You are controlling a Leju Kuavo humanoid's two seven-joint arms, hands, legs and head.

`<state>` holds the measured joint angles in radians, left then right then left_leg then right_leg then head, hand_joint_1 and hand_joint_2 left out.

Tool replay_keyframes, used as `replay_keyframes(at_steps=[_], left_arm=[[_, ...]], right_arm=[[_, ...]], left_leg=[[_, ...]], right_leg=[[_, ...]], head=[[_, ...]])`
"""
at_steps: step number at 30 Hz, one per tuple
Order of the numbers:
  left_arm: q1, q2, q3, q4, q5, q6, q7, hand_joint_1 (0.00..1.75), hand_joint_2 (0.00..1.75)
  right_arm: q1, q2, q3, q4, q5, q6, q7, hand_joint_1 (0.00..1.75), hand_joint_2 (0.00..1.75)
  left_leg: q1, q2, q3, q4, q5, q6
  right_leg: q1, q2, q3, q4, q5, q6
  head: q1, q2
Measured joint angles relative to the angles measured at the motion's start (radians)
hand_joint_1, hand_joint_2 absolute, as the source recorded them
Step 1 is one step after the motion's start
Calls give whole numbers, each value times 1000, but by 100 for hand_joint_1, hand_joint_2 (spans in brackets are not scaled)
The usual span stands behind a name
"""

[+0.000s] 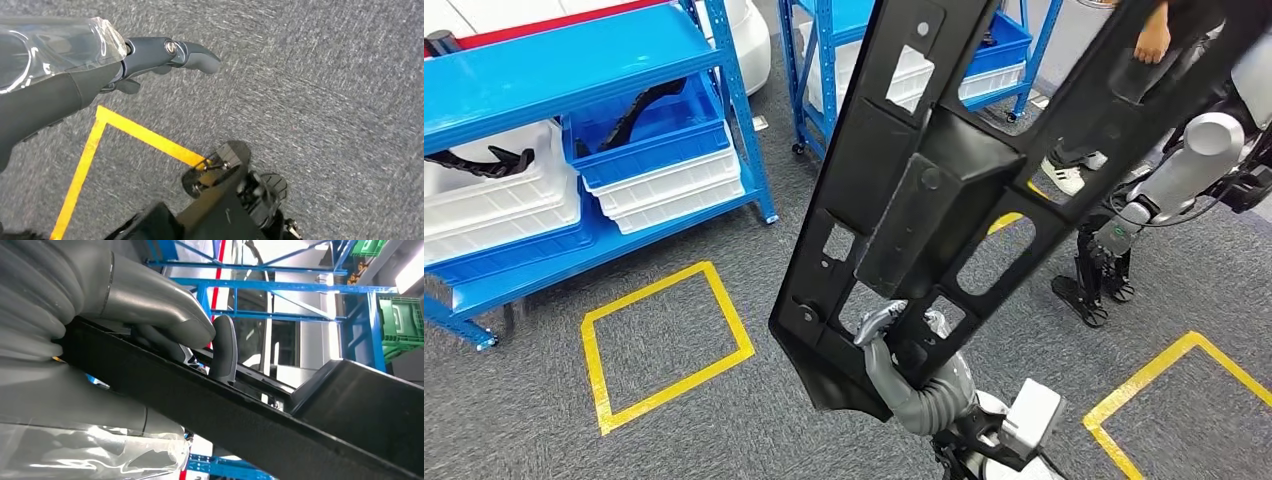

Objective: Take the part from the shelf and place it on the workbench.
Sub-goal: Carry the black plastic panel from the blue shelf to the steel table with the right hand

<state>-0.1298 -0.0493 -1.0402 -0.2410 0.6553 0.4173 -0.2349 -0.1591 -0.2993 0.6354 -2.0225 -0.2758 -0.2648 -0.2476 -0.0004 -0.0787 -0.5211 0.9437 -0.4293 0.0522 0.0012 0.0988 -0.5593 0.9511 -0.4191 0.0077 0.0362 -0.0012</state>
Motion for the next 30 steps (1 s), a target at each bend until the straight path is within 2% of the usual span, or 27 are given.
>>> replay_keyframes(at_steps=[1, 2, 3, 4, 5, 7, 8, 9, 10, 11, 13, 14, 15, 16, 18, 20, 21, 23, 24, 25, 26, 27, 29, 30], left_arm=[[1, 0, 0, 0, 1, 1, -1, 0, 175], [2, -1, 0, 0, 1, 2, -2, 0, 175], [2, -1, 0, 0, 2, 2, -2, 0, 175], [2, -1, 0, 0, 3, 2, -2, 0, 175], [2, -1, 0, 0, 4, 3, -3, 0, 175], [6, -1, 1, 1, 6, 3, -5, 0, 175], [8, -1, 1, 1, 8, 3, -5, 0, 175], [11, -1, 1, 1, 9, 3, -5, 0, 175], [12, -1, 2, 1, 10, 3, -5, 0, 175], [13, -2, 3, 1, 10, 3, -5, 0, 175], [12, -2, 6, 1, 11, 2, -6, 0, 175], [11, -2, 8, 1, 11, 2, -6, 0, 175], [11, -2, 9, 1, 11, 2, -6, 0, 175], [10, -2, 10, 1, 11, 1, -7, 0, 175], [10, -2, 11, 1, 12, 1, -7, 0, 175], [9, -2, 14, 1, 12, 0, -7, 0, 175], [10, -2, 15, 1, 13, 0, -7, 0, 175], [13, -2, 16, 1, 14, -1, -7, 0, 175], [16, -2, 16, 1, 15, -1, -7, 0, 175], [18, -2, 16, 1, 15, -2, -7, 0, 175], [19, -2, 17, 1, 16, -2, -7, 0, 175], [19, -2, 17, 1, 16, -2, -7, 0, 175], [18, 1, 17, 2, 16, -2, -7, 0, 175], [18, 3, 18, 2, 17, -2, -8, 0, 175]], right_arm=[[4, -4, -3, -7, 5, -2, 3, 175, 175], [7, -10, -6, -14, 9, -4, 6, 175, 175], [11, -15, -10, -21, 14, -5, 10, 175, 175], [13, -20, -14, -28, 19, -7, 13, 175, 175], [13, -26, -18, -35, 24, -8, 16, 175, 175], [14, -35, -22, -47, 34, -11, 23, 175, 175], [15, -39, -23, -52, 39, -12, 26, 175, 175], [18, -43, -24, -57, 42, -12, 29, 175, 175], [20, -46, -25, -61, 45, -13, 33, 175, 175], [21, -51, -26, -66, 47, -14, 35, 175, 175], [22, -57, -30, -75, 52, -15, 39, 175, 175], [22, -59, -33, -80, 55, -15, 41, 175, 175], [22, -60, -35, -85, 59, -16, 43, 175, 175], [22, -62, -37, -90, 61, -17, 46, 175, 175], [24, -67, -40, -99, 66, -20, 51, 175, 175], [26, -74, -44, -109, 71, -23, 56, 175, 175], [27, -76, -45, -113, 74, -25, 58, 175, 175], [28, -78, -47, -121, 79, -29, 61, 175, 175], [31, -79, -48, -124, 82, -30, 62, 175, 175], [34, -81, -50, -126, 84, -31, 64, 175, 175], [37, -82, -51, -129, 86, -32, 66, 175, 175], [40, -84, -52, -132, 88, -34, 68, 175, 175], [42, -88, -55, -140, 95, -36, 70, 175, 175], [43, -89, -57, -144, 99, -37, 71, 175, 175]], left_leg=[[-2, -2, 3, -7, -1, 0], [-4, 7, 4, -12, 1, -2], [-2, 16, 5, -17, 5, -1], [1, 27, 7, -22, 8, 1], [5, 39, 9, -27, 12, 4], [7, 63, 11, -30, 14, 9], [8, 78, 11, -30, 13, 10], [9, 92, 11, -30, 13, 9], [10, 105, 11, -29, 12, 8], [12, 118, 11, -28, 11, 6], [16, 139, 12, -23, 7, -4], [15, 147, 12, -19, 3, -12], [14, 155, 14, -16, -1, -19], [11, 162, 15, -14, -3, -26], [13, 176, 18, -13, -5, -39], [20, 155, 7, 16, -31, -50], [21, 134, -11, 60, -62, -53], [21, 100, -74, 207, -139, -53], [20, 94, -103, 272, -165, -51], [19, 91, -116, 305, -172, -49], [18, 89, -109, 292, -157, -44], [15, 82, -82, 237, -127, -38], [9, 39, -6, 85, -63, -19], [5, 19, 21, 30, -44, -12]], right_leg=[[-3, 9, -4, 0, 3, 5], [-7, 19, -7, -2, 6, 11], [-9, 19, -10, 0, 6, 16], [-8, 5, -15, 9, -2, 22], [-6, -17, -28, 38, -22, 28], [-7, -66, -81, 153, -87, 40], [-11, -76, -113, 222, -116, 46], [-16, -81, -134, 270, -131, 51], [-21, -84, -139, 284, -128, 57], [-26, -89, -125, 262, -110, 62], [-33, -118, -46, 128, -52, 71], [-33, -138, -9, 64, -33, 70], [-32, -152, 15, 21, -22, 66], [-30, -158, 22, 5, -21, 59], [-27, -140, 16, 4, -20, 41], [-26, -123, 10, 3, -13, 27], [-27, -115, 7, 2, -9, 21], [-24, -95, 1, 3, -4, 13], [-21, -82, -2, 3, -2, 10], [-19, -69, -4, 3, 0, 9], [-17, -56, -6, 3, 2, 8], [-16, -43, -6, 3, 4, 9], [-14, -19, -7, 4, 8, 13], [-15, -9, -8, 4, 11, 17]], head=[[0, 0], [0, 0], [0, 0], [1, 0], [3, 0], [6, 0], [6, 0], [6, 0], [6, 0], [6, 0], [6, 0], [6, 0], [6, 0], [5, 0], [4, 0], [4, 0], [4, 0], [3, 0], [3, 0], [4, 0], [4, 0], [4, 0], [4, 0], [3, 0]])
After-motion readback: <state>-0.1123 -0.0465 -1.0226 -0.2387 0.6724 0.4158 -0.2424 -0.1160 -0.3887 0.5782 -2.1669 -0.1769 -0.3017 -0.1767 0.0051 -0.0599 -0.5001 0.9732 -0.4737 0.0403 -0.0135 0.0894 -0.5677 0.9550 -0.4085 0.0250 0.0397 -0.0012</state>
